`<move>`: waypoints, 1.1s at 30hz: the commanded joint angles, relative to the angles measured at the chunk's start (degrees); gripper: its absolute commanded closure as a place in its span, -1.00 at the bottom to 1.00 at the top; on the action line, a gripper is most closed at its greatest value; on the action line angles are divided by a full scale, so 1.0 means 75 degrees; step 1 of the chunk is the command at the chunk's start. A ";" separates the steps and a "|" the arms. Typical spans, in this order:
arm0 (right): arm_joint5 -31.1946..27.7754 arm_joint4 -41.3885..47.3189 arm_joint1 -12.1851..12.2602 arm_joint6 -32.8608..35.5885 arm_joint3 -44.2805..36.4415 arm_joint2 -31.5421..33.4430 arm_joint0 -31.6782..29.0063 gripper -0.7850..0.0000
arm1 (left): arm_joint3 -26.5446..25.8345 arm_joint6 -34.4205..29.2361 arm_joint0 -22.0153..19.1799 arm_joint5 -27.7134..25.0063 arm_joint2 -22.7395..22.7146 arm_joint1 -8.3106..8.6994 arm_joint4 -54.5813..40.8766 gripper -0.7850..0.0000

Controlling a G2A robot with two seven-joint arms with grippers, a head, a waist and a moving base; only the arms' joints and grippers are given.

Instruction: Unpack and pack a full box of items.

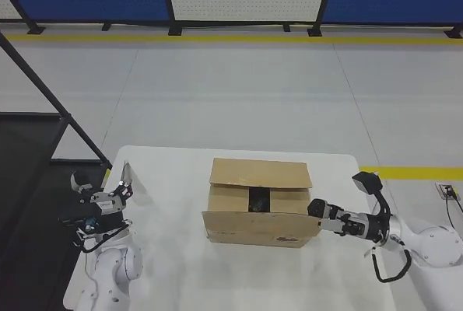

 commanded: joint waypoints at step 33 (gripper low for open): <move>0.0073 -0.0561 0.0755 0.0069 -0.1452 -0.1595 -0.0303 -1.00 | 0.0265 -0.0181 -0.0339 0.0018 0.0234 -0.0120 0.0303 -1.00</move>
